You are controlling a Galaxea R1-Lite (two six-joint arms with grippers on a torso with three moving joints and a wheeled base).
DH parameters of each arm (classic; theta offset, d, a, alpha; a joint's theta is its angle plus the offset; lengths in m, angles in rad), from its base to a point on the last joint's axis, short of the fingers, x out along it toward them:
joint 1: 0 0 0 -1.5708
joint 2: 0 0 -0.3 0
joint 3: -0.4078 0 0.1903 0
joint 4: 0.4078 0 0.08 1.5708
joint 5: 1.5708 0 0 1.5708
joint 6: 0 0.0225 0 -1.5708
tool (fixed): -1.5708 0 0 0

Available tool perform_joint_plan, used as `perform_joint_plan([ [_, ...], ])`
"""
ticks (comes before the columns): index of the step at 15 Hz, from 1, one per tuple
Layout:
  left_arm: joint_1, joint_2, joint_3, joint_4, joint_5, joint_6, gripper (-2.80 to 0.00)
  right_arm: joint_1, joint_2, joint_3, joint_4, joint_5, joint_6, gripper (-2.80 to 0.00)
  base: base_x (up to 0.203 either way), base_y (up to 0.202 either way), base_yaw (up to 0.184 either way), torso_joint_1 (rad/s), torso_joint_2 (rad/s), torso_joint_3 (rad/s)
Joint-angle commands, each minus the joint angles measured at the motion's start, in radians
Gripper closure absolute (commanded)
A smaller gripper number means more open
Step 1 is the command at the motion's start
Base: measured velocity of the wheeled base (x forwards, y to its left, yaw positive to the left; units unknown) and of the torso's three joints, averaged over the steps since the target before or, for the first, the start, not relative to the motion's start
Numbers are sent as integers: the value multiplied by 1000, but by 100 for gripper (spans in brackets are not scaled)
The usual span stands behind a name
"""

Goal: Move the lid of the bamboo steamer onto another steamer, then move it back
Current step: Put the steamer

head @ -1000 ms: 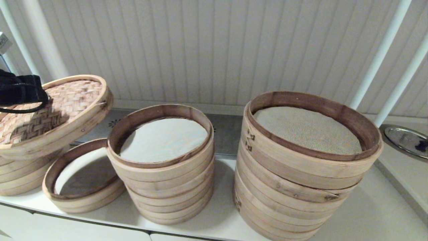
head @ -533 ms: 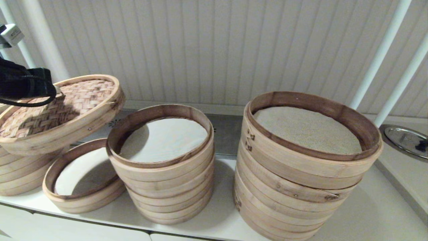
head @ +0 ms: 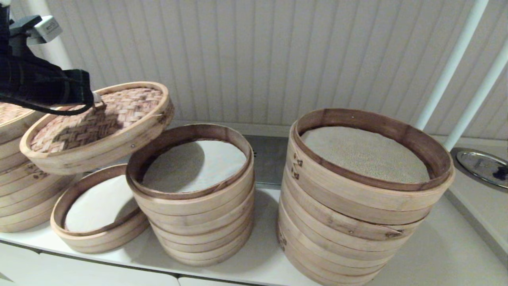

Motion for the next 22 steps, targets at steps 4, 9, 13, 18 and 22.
perform_joint_plan([
  [4, -130, 46, -34, 18, 82, -1, 0, 1, 0, 2, 0, 0, 0, 0, 0, 0, 0, 0, 0, 0],
  [9, -223, 87, -66, 25, 119, -20, 0, 0, 0, 2, -1, 0, 0, 0, 0, 0, 0, 0, 0, 0],
  [13, -290, 130, -80, 21, 170, -26, 0, 1, 1, 2, -1, 0, 0, 0, 0, 0, 0, 0, 0, 0],
  [18, -349, 182, -111, 24, 210, -37, 0, 0, 0, 2, -1, 0, 0, 0, 0, 0, 0, 0, 0, 0],
  [22, -405, 196, -118, 28, 259, -37, 0, 1, 0, 2, -1, 0, 0, 0, 0, 0, 0, 0, 0, 0],
])
